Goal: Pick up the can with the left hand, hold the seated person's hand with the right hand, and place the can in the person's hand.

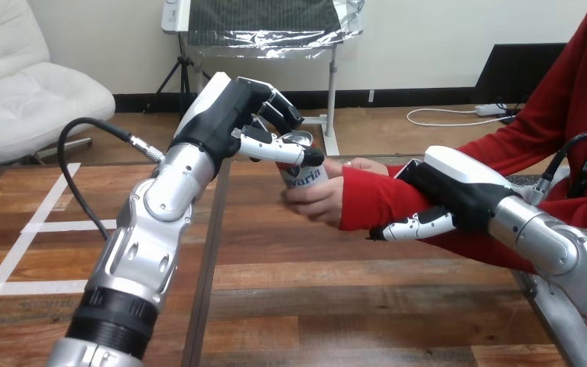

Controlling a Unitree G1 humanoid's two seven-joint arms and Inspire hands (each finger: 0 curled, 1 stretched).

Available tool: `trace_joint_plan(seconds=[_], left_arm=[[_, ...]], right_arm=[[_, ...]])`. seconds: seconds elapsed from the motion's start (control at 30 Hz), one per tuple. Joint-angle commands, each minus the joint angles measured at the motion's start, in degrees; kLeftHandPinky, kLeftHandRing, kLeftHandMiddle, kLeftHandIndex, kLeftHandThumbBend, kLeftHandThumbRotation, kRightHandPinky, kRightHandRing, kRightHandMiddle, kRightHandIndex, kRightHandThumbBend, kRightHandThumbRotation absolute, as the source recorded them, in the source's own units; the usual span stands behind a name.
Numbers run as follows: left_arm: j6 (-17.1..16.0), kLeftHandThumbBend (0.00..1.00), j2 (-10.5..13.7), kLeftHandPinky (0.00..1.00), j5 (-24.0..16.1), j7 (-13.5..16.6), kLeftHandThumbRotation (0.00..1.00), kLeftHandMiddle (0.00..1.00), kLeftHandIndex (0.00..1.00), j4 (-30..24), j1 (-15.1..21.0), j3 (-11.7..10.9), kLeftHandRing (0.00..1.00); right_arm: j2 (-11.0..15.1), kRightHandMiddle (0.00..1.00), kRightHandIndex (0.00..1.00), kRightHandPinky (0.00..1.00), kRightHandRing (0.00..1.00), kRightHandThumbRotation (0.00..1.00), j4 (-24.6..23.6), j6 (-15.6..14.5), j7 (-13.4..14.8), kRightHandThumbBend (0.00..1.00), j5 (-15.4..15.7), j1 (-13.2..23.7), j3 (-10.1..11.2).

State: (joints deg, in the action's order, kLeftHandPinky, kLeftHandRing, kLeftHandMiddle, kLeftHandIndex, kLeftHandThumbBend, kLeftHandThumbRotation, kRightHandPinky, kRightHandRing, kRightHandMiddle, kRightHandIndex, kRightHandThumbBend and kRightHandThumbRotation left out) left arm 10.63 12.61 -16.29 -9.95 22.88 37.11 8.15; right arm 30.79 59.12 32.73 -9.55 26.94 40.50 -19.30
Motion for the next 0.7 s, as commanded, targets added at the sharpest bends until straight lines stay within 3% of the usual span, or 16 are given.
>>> trace_joint_plan(seconds=[0.0,0.67], left_arm=[[-2.42,0.72,-0.96,0.28,0.38,1.36,0.00,0.41,0.42,1.03,6.55,-0.26,0.35],[-3.95,0.71,-2.17,0.28,-0.31,1.47,0.00,0.41,0.43,3.69,7.95,0.80,0.34]], right_arm=[[-4.14,0.24,0.25,0.16,0.19,0.50,-4.34,1.37,1.11,0.62,-1.75,6.01,1.43],[-5.64,0.27,0.26,0.19,0.23,0.53,-4.70,1.81,0.24,0.65,-2.67,6.35,1.64]])
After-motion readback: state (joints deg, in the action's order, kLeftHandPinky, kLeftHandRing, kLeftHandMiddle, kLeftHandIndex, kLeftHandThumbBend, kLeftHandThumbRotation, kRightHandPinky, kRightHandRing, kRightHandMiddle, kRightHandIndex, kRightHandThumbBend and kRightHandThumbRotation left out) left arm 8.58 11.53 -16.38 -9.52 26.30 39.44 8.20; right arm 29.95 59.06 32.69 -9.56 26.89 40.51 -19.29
